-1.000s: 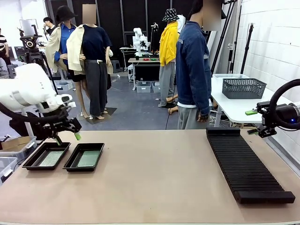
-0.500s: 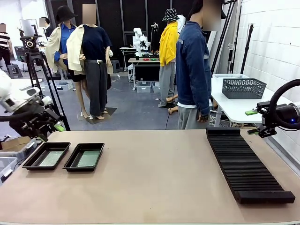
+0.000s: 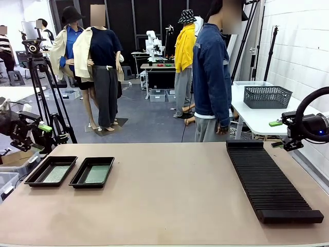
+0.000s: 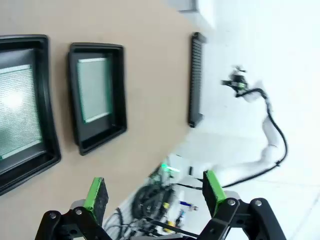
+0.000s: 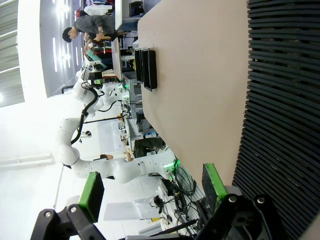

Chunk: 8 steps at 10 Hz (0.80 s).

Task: Inspect and transfer BCBs to ESD trays.
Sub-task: Pick up the ESD tray and place it on the left side of the table.

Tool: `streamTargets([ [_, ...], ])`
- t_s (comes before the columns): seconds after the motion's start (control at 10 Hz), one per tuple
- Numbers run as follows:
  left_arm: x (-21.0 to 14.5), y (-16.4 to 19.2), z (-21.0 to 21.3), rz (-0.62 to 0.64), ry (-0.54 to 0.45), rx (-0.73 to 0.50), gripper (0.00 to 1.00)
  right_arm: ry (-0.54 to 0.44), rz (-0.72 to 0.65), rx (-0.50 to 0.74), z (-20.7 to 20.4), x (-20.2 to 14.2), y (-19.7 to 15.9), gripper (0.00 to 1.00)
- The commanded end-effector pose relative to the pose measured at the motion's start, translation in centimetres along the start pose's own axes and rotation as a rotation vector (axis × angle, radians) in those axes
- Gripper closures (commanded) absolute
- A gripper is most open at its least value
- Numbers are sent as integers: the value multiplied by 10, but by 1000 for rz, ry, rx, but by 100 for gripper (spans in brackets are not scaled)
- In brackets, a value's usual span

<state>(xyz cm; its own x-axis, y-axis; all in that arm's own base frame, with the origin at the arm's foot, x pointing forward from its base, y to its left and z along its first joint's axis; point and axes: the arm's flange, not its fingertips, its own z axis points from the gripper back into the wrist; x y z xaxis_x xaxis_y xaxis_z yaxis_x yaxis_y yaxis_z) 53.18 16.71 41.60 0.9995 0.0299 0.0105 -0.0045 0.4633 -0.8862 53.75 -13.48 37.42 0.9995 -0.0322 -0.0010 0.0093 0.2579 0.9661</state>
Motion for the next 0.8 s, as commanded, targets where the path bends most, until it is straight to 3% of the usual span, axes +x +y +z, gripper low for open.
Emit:
streamTargets([
  [0.0,20,10,13,35,9,-111,0,-8,-12,-9,-3,-2,2,0],
  [0.4,22,45,37,55,-21,-230,0,-8,-12,-9,-3,-2,2,0],
  [0.7,16,51,32,56,-13,-208,0,-8,-12,-9,-3,-2,2,0],
])
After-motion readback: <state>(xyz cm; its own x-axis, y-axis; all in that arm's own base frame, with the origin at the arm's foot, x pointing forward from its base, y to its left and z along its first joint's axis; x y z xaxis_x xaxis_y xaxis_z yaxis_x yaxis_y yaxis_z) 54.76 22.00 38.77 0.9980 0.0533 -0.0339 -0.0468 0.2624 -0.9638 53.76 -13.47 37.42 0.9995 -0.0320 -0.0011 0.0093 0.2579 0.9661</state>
